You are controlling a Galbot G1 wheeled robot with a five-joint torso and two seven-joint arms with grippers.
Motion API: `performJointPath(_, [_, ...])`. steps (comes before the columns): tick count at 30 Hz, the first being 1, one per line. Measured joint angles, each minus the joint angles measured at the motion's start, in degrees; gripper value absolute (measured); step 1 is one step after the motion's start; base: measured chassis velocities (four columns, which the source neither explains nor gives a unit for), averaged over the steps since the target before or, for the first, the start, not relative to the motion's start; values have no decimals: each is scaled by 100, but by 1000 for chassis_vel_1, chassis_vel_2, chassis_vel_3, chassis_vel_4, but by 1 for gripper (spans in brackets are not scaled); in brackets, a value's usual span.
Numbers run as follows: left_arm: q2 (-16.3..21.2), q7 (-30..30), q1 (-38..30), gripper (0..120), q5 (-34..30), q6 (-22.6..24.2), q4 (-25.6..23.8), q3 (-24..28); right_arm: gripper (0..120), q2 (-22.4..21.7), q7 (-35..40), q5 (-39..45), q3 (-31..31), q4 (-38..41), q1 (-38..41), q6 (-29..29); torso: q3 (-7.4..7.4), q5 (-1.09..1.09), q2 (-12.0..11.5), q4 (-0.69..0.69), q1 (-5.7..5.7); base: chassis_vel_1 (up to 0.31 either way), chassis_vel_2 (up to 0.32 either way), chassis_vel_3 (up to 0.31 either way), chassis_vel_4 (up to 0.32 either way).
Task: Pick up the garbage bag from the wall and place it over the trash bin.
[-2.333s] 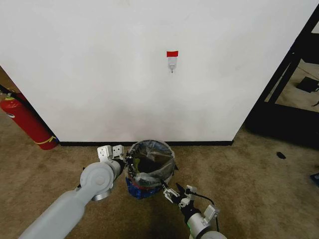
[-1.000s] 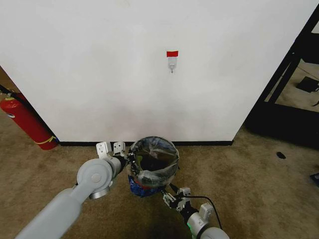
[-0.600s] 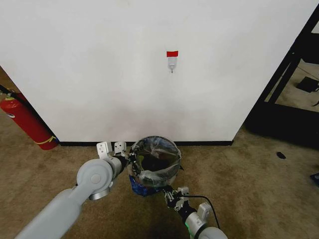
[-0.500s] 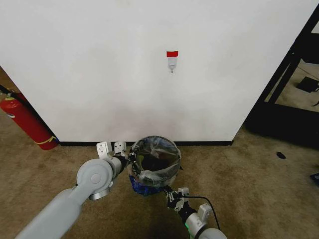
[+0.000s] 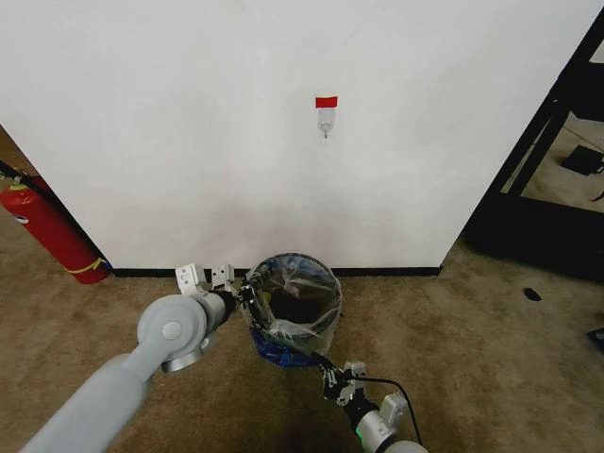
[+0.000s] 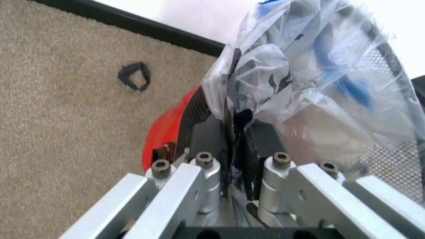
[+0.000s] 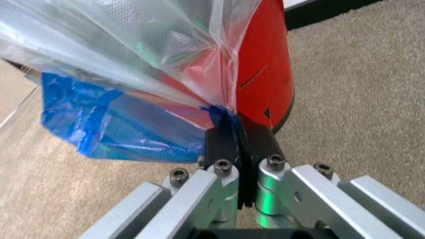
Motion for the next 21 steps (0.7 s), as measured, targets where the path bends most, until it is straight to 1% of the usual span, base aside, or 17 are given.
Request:
performJointPath(7, [29, -27, 18, 4, -84, 14, -42, -35, 0, -18, 44, -27, -5, 12, 0, -3, 0, 0, 0, 0, 0, 0, 0, 0, 0])
performJointPath(10, [23, -28, 13, 4, -92, 15, -35, -41, 3, -52, 26, -50, 12, 39, -38, 71, 0, 0, 0, 0, 0, 0, 0, 0, 0])
performJointPath(11, [11, -28, -3, 4, -95, 15, -2, -41, 10, -94, -43, -86, 34, 56, -81, 202, 0, 0, 0, 0, 0, 0, 0, 0, 0])
performJointPath(12, [9, -28, -5, 4, -95, 15, 5, -41, 10, -100, -58, -92, 38, 58, -88, 225, 0, 0, 0, 0, 0, 0, 0, 0, 0])
performJointPath(13, [-5, -28, -27, 4, -95, 15, 71, -39, 18, -150, -311, -184, 95, 60, -165, 508, 0, 0, 0, -1, 0, 0, 0, 0, 0])
performJointPath(15, [-16, -24, -41, 4, -94, 15, 132, -35, 25, -180, -657, -284, 154, 48, -245, 764, 0, 0, 0, 0, 0, 0, 0, 0, 0])
performJointPath(16, [-22, -21, -46, 4, -90, 15, 172, -34, 32, -197, -859, -333, 195, 46, -310, 897, 0, 0, 0, 0, 0, 0, 0, 0, 0])
performJointPath(18, [-23, -20, -46, 4, -90, 16, 177, -33, 32, -200, -883, -340, 201, 46, -321, 915, 0, 0, 0, 0, 0, 0, 0, 0, 0])
performJointPath(19, [-27, -11, -47, 4, -83, 16, 204, -32, 38, -206, -979, -396, 234, 46, -381, 1003, 0, 0, 0, 0, 0, 0, 0, 0, 0])
performJointPath(20, [-30, -8, -47, 4, -81, 16, 211, -32, 40, -206, -997, -424, 248, 46, -403, 1031, 0, 0, 0, 0, 0, 0, 0, 0, 0])
performJointPath(21, [-36, -2, -42, 4, -70, 16, 230, -33, 47, -204, -1007, -470, 283, 48, -454, 1085, 0, 0, 0, 0, 0, 0, 0, 0, 0])
